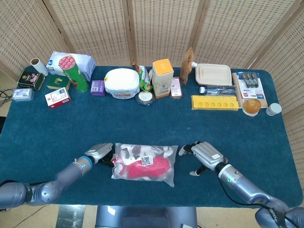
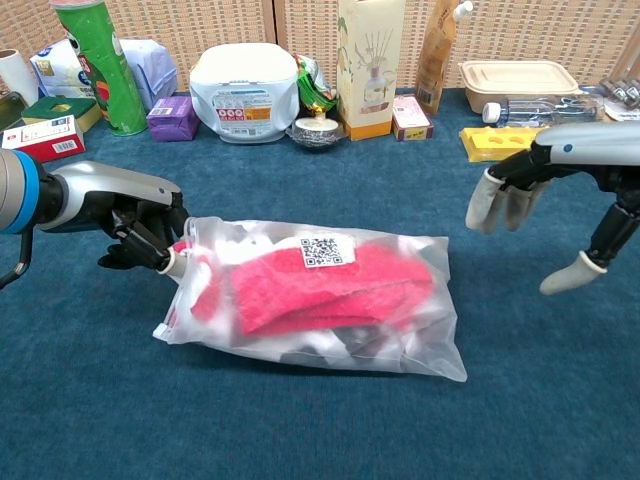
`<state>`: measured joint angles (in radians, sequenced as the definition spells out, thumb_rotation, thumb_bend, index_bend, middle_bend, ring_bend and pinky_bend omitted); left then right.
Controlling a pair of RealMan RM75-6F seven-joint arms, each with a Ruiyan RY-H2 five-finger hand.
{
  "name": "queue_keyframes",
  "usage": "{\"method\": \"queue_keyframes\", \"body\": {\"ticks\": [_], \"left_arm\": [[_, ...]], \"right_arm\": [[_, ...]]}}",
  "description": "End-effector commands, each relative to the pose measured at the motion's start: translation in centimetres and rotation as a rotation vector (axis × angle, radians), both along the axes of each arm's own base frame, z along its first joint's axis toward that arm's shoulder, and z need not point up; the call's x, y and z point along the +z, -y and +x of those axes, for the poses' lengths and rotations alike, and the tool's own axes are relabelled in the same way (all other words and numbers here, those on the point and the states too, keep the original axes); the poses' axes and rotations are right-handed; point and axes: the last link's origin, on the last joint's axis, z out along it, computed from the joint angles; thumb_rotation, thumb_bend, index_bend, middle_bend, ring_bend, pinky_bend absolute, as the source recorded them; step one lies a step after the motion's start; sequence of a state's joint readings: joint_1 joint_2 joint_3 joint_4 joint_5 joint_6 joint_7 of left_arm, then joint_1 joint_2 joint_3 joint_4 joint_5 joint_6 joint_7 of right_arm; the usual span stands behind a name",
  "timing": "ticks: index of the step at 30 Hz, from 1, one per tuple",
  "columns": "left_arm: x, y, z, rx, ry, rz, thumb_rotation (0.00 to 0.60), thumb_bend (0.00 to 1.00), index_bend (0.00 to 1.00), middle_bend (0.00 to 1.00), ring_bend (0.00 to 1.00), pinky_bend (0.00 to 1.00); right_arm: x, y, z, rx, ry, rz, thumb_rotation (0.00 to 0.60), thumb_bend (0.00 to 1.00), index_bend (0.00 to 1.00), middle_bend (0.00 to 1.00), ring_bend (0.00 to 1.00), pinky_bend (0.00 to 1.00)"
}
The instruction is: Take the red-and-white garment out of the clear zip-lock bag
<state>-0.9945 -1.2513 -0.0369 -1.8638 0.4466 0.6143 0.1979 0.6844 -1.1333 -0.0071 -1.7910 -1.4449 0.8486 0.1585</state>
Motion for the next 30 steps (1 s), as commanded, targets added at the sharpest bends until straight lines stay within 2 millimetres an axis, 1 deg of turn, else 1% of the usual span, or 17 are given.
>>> {"method": "queue_keyframes", "body": {"ticks": [1, 4, 7, 11, 17, 25, 30], "left_arm": [[0.0, 0.1, 0.1, 0.026, 0.005, -0.002, 0.600, 0.40, 0.79, 0.93, 0.91, 0.81], [-0.2, 0.3, 0.1, 0.054, 0.013, -0.008, 0.600, 0.39, 0.79, 0.93, 0.91, 0.81], [-0.4, 0.7, 0.4, 0.098, 0.037, -0.024, 0.600, 0.39, 0.79, 0.93, 0.91, 0.81], [-0.6, 1.0, 0.7, 0.146, 0.061, -0.042, 0.600, 0.39, 0.79, 0.93, 0.91, 0.81], [-0.8, 1.7, 0.9, 0.189, 0.078, -0.062, 0.600, 0.39, 0.79, 0.93, 0.91, 0.81], [-1.5, 2.5, 1.2, 0.271, 0.134, -0.087, 0.600, 0.40, 0.79, 0.93, 0.91, 0.81], [-1.9, 2.8, 1.7, 0.332, 0.189, -0.093, 0.600, 0.40, 0.79, 0.93, 0.91, 0.81]], "right_arm": [[-0.1, -0.4, -0.6, -0.002, -0.003, 0.011, 0.600, 0.12, 0.34, 0.36, 0.41, 0.31], [-0.3, -0.6, -0.8, -0.015, -0.009, 0.025, 0.600, 0.12, 0.33, 0.36, 0.43, 0.35], [-0.7, -0.6, -0.7, -0.025, -0.027, 0.035, 0.600, 0.12, 0.30, 0.36, 0.45, 0.38], [-1.2, -0.6, -0.5, -0.030, -0.047, 0.006, 0.600, 0.11, 0.27, 0.36, 0.46, 0.45], [-1.8, -0.9, -0.3, -0.040, -0.116, -0.025, 0.600, 0.10, 0.27, 0.34, 0.49, 0.56], [-2.3, -1.0, 0.6, -0.042, -0.143, -0.025, 0.600, 0.10, 0.27, 0.33, 0.49, 0.57], [-2.1, -1.3, 0.8, -0.049, -0.163, -0.022, 0.600, 0.10, 0.27, 0.34, 0.50, 0.58]]}}
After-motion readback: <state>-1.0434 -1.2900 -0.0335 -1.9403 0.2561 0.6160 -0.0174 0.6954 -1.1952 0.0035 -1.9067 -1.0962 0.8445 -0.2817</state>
